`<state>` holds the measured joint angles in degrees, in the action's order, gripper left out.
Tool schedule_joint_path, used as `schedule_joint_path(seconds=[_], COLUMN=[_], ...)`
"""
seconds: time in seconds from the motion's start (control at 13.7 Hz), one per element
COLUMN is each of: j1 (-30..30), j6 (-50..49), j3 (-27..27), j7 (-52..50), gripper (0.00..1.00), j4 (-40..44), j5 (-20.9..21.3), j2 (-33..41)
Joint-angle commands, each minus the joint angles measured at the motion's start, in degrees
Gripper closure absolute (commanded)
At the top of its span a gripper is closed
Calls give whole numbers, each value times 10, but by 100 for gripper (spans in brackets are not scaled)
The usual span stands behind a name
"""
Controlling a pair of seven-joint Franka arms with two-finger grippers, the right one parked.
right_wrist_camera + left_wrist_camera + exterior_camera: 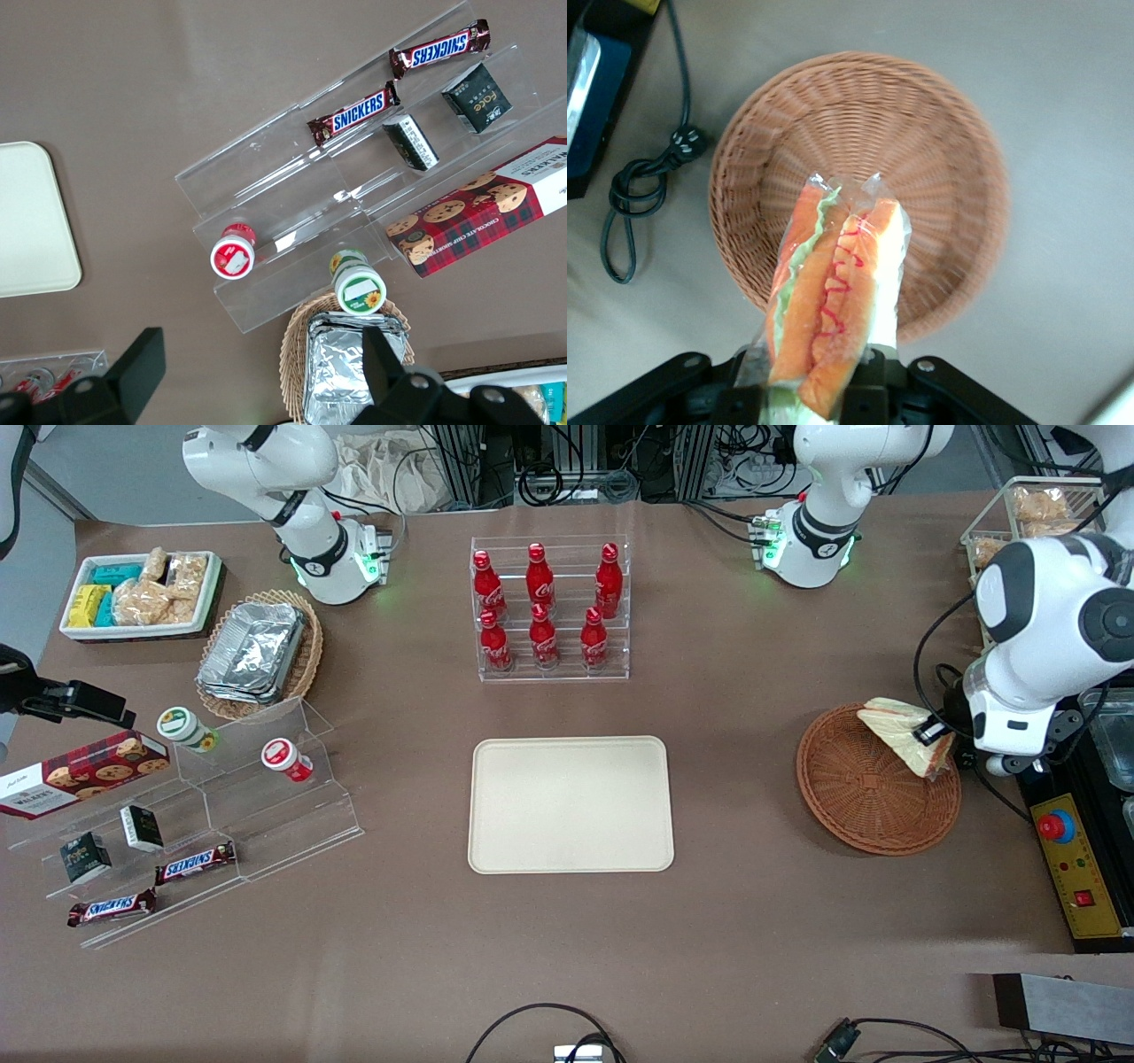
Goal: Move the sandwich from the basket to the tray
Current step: 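Lift the wrapped sandwich up out of the basket with the left gripper, then carry the sandwich with the left gripper over the cream tray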
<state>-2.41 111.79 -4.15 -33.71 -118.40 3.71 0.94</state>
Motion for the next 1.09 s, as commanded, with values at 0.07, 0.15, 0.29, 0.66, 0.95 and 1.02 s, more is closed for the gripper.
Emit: schedule_joint_path(seconds=[0.07, 0.15, 0.29, 0.66, 0.95, 1.02], j1=[1, 1, 1, 1, 26, 49], j6=[-47, -47, -46, -38, 15, 36], j3=[-97, -119, -153, -236, -284, -284], j7=[8, 6, 0, -27, -63, -66], gripper=[98, 98, 98, 98, 98, 98], j4=[71, 77, 93, 146, 175, 177], j5=[31, 32, 31, 24, 38, 51], j2=[-10, -11, -15, -62, -130, -146])
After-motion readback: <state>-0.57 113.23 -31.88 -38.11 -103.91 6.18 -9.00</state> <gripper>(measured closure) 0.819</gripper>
